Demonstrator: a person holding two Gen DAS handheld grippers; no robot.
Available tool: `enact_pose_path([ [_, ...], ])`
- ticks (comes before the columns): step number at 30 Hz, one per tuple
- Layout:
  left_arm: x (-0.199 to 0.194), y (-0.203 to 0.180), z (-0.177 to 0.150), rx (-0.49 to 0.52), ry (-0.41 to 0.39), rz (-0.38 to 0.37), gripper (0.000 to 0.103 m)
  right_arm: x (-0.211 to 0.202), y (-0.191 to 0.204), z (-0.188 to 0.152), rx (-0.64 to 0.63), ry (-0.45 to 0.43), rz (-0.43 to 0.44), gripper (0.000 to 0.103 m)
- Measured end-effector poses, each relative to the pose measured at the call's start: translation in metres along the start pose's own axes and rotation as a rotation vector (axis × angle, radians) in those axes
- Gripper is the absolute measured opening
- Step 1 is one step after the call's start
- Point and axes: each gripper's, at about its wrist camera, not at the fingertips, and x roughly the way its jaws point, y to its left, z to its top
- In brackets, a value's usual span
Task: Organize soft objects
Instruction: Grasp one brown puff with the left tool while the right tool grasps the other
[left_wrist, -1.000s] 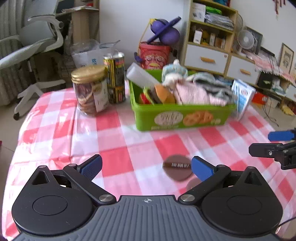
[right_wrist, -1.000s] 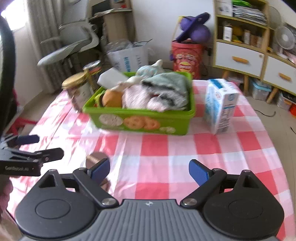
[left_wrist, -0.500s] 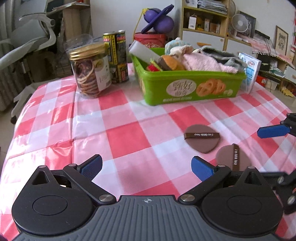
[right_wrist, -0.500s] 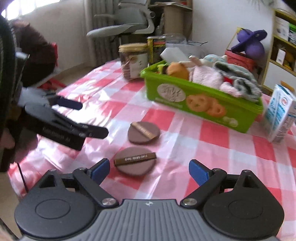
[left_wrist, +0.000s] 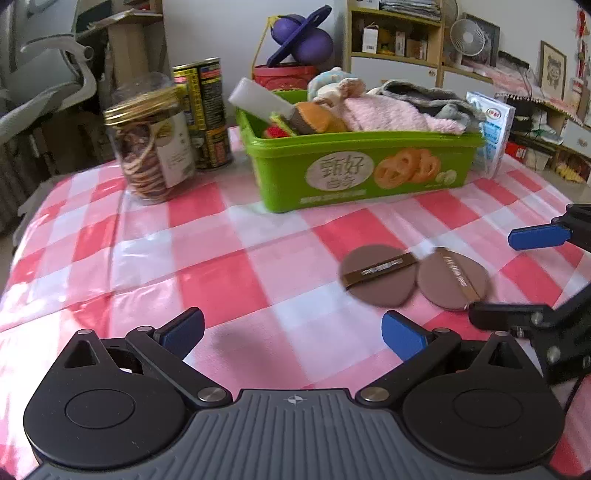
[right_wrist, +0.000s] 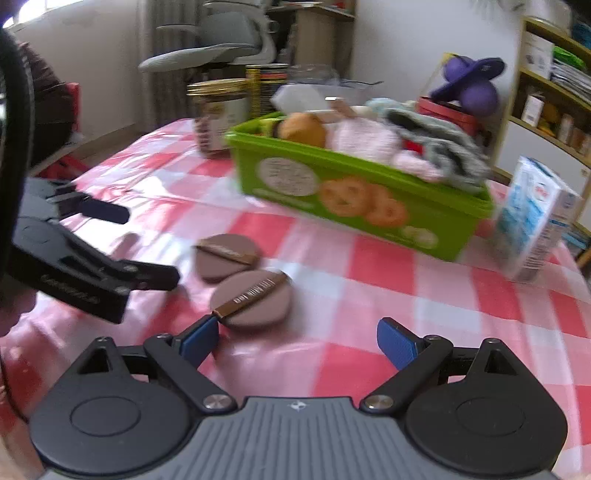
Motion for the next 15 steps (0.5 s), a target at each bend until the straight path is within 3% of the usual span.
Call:
enact_pose_path([
  [6,0.005,-0.018,0.005,0.040,-0.028,-0.064,0.092,-0.006,-0.018,-0.003,0.001,-0.008,-0.004,0.077],
  [15,0.009,-0.026,0.012,0.041,-0.041,-0.147,0.061,-0.004,-0.004,-0.004,-0.073,-0.015,0.115,0.068],
])
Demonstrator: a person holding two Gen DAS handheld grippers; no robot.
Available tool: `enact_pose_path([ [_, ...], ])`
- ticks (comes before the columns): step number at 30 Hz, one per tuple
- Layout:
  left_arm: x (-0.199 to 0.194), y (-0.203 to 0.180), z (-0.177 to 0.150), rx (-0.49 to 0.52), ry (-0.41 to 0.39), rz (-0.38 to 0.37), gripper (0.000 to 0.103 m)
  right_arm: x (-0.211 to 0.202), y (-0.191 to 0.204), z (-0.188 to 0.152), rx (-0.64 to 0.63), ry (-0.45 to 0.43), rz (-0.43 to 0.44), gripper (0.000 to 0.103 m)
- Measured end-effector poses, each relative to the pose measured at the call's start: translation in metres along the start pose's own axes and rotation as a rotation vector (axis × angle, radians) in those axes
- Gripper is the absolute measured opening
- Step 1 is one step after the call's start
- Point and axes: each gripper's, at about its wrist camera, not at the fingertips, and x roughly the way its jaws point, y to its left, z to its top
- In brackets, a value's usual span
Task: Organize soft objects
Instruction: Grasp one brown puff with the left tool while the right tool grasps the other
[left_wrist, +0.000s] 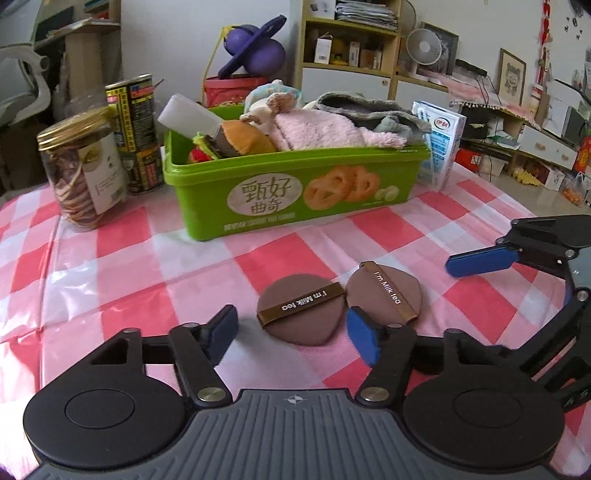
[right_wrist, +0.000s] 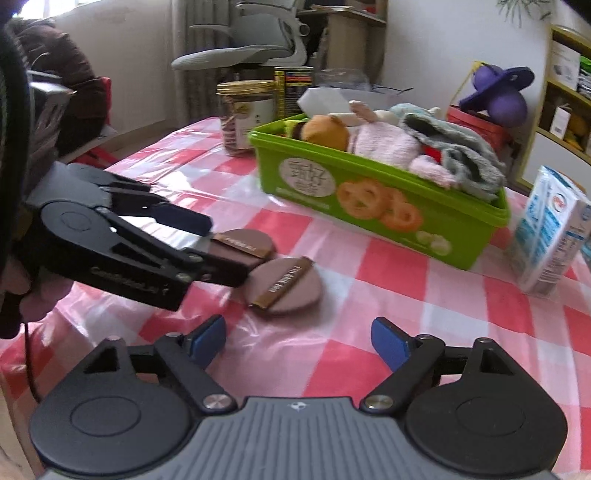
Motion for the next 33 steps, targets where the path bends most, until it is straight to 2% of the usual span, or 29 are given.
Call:
enact_pose_path([
  [5,0.000,0.002,0.003,-0.024,0.014,-0.023,0.051,0.004,0.001,0.004,0.001,-0.007,0.019,0.060],
  [16,-0.002,0.010,0.006,-0.063,0.028,-0.003,0.048,0.014,0.006,0.015,-0.014,-0.012,0.040,0.033],
  [25,-0.006,0.018,0.009,-0.093,0.025,0.025,0.045,0.013,0.007,0.019,-0.017,-0.005,0.029,0.031],
  [33,-0.013,0.021,0.016,-0.133,0.018,0.033,0.043,-0.001,-0.005,0.028,0.035,-0.042,0.001,0.031],
])
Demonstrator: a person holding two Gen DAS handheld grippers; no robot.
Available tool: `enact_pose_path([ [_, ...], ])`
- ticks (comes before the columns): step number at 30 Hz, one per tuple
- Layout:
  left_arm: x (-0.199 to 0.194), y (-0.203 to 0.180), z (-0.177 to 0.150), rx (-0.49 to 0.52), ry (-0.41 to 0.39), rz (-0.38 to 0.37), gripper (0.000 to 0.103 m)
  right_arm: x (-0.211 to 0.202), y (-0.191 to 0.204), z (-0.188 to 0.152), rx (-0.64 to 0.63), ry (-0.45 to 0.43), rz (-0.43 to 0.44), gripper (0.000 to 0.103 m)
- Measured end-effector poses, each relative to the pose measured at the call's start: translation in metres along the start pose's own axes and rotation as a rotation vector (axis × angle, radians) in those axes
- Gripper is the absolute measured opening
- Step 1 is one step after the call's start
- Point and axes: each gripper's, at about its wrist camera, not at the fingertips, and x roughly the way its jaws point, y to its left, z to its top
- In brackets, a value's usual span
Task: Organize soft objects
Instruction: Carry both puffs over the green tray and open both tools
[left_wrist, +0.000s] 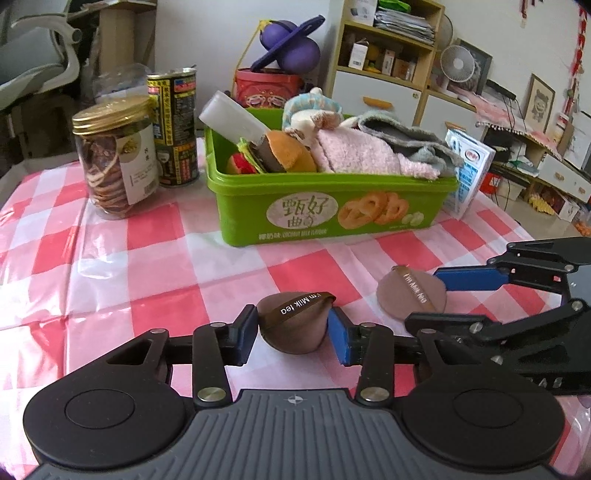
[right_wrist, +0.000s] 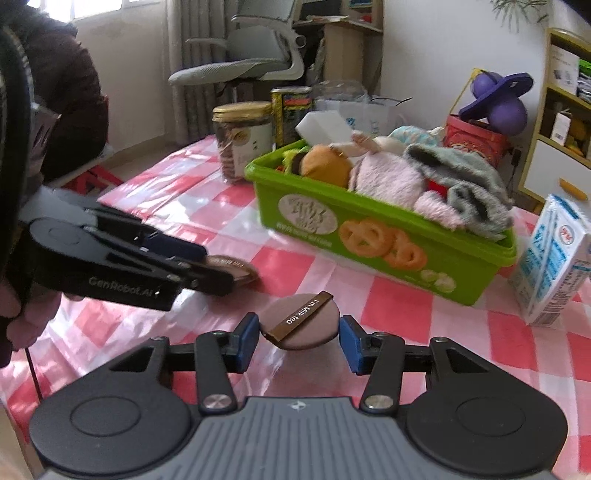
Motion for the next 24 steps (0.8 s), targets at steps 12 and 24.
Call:
enact_pose_path([
  [12,-0.023,0.011,0.028,-0.104,-0.101,0.001,0.043,-0.021,-0.029,0.029,0.131,-0.113,-0.050,0.031],
  [24,-0.016,0.007,0.074,-0.105,-0.210,0.018,0.043,-0.027,-0.056,0.071,0.264,-0.224,-0.103,0.031],
])
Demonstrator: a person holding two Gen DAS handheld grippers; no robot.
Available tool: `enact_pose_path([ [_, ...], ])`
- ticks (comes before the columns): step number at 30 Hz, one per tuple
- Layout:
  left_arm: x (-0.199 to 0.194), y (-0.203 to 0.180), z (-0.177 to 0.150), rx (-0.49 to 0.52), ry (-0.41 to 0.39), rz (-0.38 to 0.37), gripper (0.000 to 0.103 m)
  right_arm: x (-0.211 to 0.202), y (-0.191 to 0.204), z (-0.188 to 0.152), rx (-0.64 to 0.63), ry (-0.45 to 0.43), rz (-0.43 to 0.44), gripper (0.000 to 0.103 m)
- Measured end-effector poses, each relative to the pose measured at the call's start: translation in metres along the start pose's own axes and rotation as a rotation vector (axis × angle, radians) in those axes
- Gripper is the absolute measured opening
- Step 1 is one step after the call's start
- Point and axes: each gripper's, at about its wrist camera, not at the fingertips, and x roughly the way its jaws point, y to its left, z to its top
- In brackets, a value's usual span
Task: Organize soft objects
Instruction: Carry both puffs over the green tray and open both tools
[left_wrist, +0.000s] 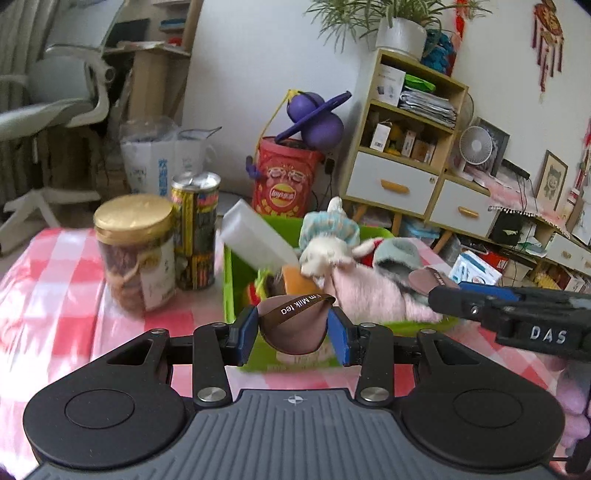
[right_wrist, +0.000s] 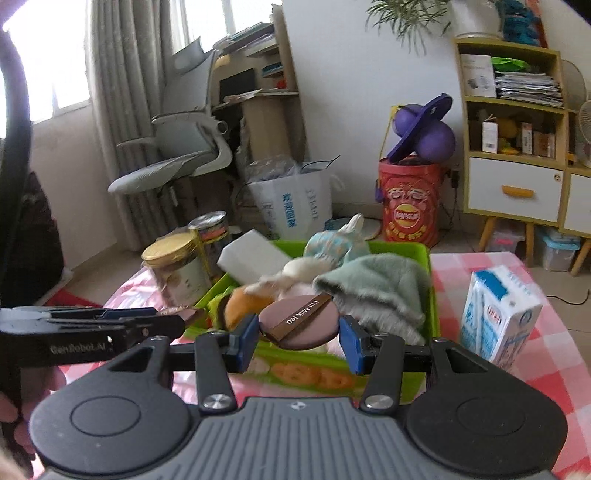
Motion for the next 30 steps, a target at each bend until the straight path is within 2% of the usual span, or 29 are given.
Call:
enact_pose_path([
  [5,0.020,-0.002,0.017,0.009,-0.031,-0.004,0.043,0.011,-0.008,0.019,-0.024,-0.034,-0.043,0.031],
  [11,0.047,-0.004,0.030,0.007,-0.046,-0.004,0.044,0.035,-0.016,0.034,0.013,-0.062,-0.041,0.031],
  [19,0.078,0.001,0.023,0.007,-0.017,-0.013,0.046,0.064,-0.025,0.027,0.015,-0.039,-0.049,0.031],
  [29,0.081,0.006,0.016,-0.008,-0.019,-0.010,0.051,0.070,-0.033,0.021,0.035,-0.012,-0.033,0.031],
  [30,0.080,0.005,0.017,-0.008,-0.019,-0.009,0.055,0.070,-0.034,0.022,0.040,-0.009,-0.030,0.032],
])
